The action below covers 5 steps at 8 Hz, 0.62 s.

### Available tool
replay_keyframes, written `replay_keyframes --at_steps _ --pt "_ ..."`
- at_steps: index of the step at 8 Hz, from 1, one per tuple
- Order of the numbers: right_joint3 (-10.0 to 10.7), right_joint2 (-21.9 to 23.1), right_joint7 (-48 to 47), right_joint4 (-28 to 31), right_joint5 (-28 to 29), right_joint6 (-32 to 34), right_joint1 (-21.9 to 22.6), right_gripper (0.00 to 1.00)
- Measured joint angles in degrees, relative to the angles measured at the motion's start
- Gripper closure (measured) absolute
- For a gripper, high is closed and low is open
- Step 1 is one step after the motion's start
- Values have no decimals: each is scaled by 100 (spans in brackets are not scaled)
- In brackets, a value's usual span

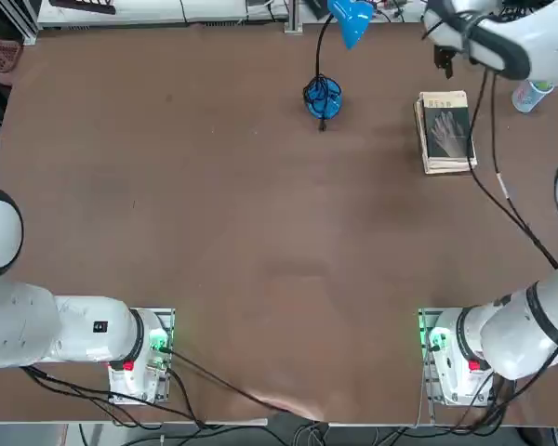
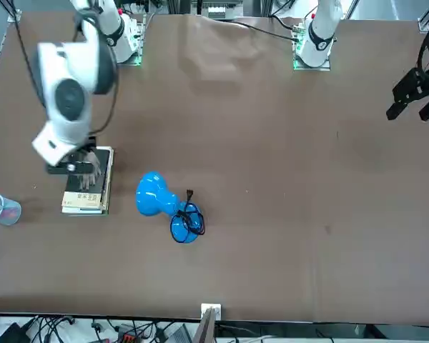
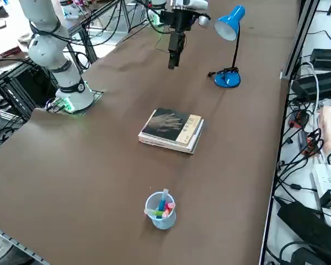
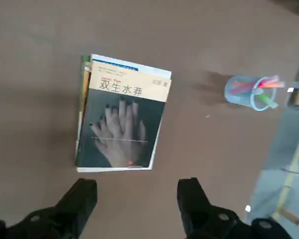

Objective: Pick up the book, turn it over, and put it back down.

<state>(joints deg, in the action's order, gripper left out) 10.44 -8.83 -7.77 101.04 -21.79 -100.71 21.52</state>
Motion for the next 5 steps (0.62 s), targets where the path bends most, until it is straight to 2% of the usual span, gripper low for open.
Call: replay_keyframes --at_steps 3,5 --pt "12 457 852 23 1138 -79 -659 2" --pt "15 674 1198 37 1597 -83 -1012 2"
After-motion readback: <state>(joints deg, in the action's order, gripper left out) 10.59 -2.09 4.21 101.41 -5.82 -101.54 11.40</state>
